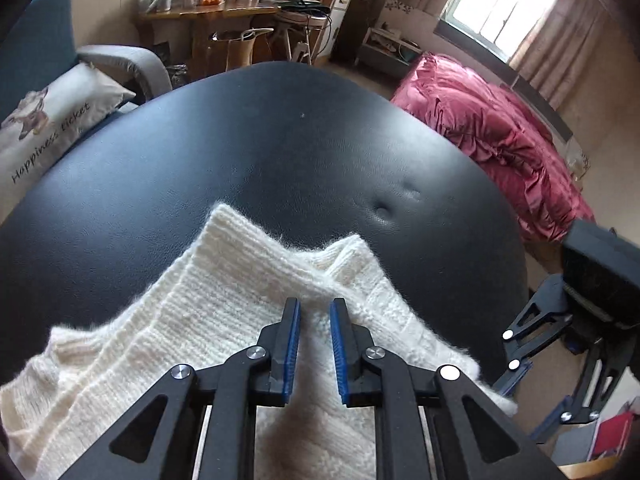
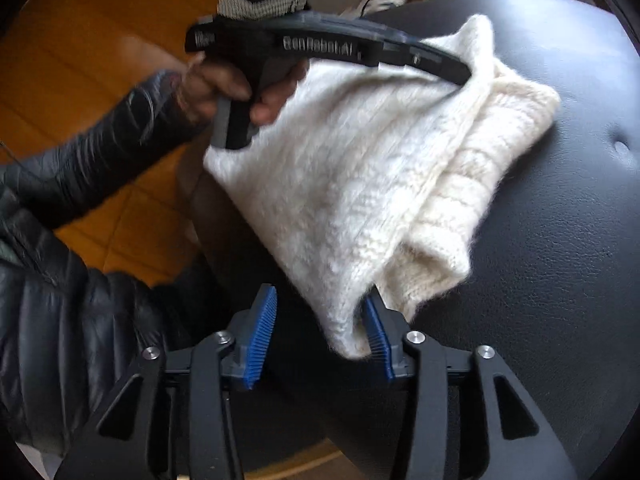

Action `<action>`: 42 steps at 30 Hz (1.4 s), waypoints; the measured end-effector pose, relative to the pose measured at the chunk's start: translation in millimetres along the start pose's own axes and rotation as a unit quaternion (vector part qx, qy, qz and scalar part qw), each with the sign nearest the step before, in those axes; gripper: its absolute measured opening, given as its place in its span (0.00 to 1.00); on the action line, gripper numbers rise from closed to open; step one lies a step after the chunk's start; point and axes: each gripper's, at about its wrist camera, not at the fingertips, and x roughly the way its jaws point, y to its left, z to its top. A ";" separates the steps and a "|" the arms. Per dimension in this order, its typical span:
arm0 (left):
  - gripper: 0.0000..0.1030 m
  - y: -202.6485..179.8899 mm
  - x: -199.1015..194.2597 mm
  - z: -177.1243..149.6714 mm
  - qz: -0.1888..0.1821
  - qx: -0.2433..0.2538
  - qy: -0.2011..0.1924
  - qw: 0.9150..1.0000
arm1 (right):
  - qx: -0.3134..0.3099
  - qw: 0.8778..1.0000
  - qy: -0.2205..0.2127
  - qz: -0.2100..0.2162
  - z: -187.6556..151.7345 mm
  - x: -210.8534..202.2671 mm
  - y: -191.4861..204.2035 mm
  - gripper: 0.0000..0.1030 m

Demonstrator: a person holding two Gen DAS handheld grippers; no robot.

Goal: Fold clothes

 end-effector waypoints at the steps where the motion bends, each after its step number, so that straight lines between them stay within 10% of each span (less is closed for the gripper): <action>1: 0.14 -3.6 0.7 1.9 -0.005 0.006 -0.002 1.000 | 0.005 1.000 -0.007 0.002 -0.2 -1.8 -1.4 0.46; 9: 0.14 -18.1 20.7 3.0 0.017 0.033 -0.004 0.999 | -0.073 0.995 0.060 -0.016 -13.3 14.4 18.9 0.45; 17: 0.14 -11.8 -33.6 -8.5 -0.004 0.015 -0.047 0.999 | -0.010 0.999 0.052 -0.008 -12.5 -12.5 3.7 0.45; 23: 0.14 1.6 -79.2 -48.9 0.036 0.015 -0.067 0.997 | -0.017 0.998 -0.023 -0.064 3.7 -52.3 15.6 0.46; 33: 0.14 3.4 -76.8 -119.7 0.079 0.001 -0.074 0.994 | -0.029 0.983 0.043 -0.173 5.6 -0.3 -1.7 0.46; 42: 0.14 45.2 -106.7 -82.4 0.060 -0.048 -0.134 0.988 | -0.024 0.976 -0.003 -0.215 48.3 -35.4 6.7 0.46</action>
